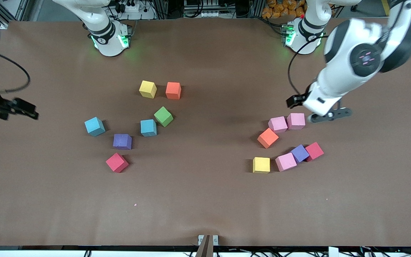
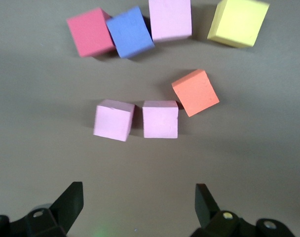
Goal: Form number 2 with 11 blocks
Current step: 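Reach the left gripper to pink while the right gripper reaches purple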
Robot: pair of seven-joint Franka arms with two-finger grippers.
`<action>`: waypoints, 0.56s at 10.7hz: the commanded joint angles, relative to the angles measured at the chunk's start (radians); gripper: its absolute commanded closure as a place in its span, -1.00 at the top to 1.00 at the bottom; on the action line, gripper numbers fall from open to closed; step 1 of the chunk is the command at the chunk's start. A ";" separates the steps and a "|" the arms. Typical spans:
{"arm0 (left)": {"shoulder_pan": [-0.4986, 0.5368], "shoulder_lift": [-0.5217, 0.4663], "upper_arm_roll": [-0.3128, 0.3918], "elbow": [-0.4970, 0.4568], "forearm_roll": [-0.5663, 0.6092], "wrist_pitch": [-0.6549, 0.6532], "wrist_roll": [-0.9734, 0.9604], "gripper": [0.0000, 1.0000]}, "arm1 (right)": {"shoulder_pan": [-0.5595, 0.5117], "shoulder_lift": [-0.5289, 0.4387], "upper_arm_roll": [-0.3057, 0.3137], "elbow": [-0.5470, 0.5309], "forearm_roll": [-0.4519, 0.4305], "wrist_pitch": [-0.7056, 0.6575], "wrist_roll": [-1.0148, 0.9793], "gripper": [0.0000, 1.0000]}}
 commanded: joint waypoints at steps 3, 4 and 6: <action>-0.062 0.120 0.003 -0.095 -0.010 0.223 -0.085 1.00 | 0.050 0.114 0.003 0.022 0.011 0.033 0.011 1.00; -0.070 0.135 0.003 -0.141 -0.010 0.298 -0.083 1.00 | 0.050 0.136 0.003 0.024 0.014 0.074 0.014 1.00; -0.079 0.171 0.004 -0.190 0.015 0.383 -0.083 1.00 | 0.056 0.240 0.003 0.024 -0.009 0.130 0.002 1.00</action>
